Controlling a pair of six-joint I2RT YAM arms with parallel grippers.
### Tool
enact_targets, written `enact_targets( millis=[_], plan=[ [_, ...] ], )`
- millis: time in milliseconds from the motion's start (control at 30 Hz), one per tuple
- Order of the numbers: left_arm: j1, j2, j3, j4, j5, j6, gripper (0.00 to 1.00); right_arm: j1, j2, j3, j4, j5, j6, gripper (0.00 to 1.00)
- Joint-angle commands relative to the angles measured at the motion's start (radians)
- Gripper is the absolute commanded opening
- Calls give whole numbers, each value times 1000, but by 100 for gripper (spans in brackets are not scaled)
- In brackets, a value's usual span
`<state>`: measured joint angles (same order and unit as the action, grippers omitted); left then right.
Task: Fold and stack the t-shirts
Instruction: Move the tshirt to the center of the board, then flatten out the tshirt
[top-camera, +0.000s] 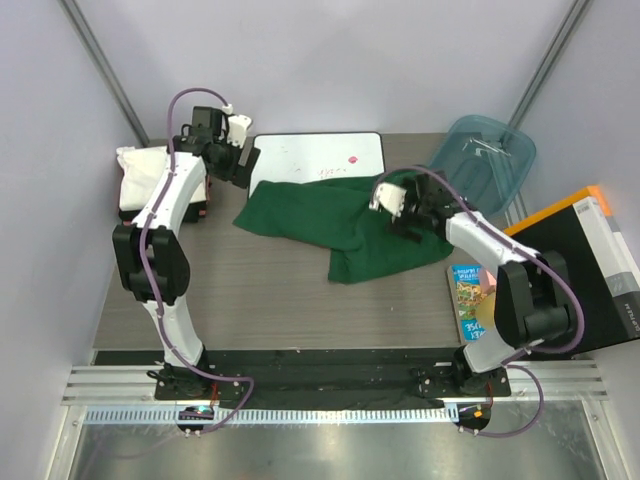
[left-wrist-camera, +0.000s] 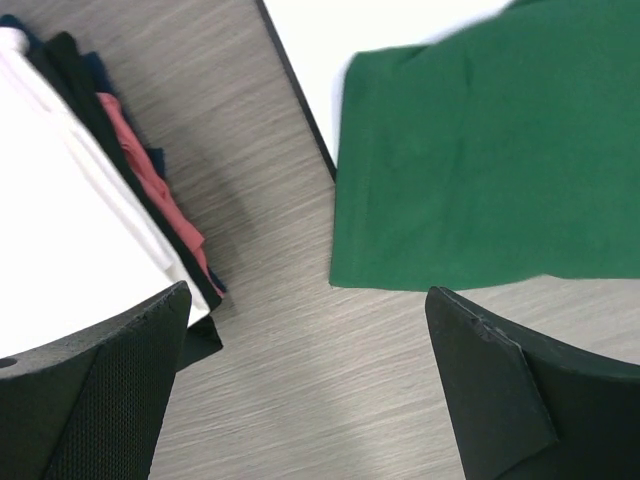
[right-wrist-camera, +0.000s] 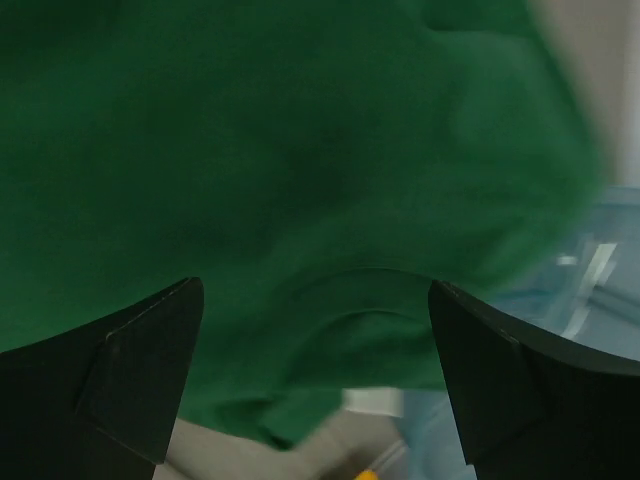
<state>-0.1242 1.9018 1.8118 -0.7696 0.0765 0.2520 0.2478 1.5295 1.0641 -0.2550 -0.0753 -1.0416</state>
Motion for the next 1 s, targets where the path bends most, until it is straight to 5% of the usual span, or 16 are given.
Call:
enact_targets(
  millis=[0, 167, 433, 967],
  plan=[
    [-2, 8, 6, -52, 89, 62, 100, 7, -23, 92, -33, 26, 0, 100],
    [-43, -23, -165, -24, 108, 240, 100, 59, -29, 328, -214, -83, 78, 100],
    [-115, -129, -526, 188, 63, 602, 100, 189, -43, 358, -251, -44, 86, 100],
    [-115, -123, -743, 484, 8, 967, 100, 225, -81, 343, -259, 9, 155, 100]
  ],
)
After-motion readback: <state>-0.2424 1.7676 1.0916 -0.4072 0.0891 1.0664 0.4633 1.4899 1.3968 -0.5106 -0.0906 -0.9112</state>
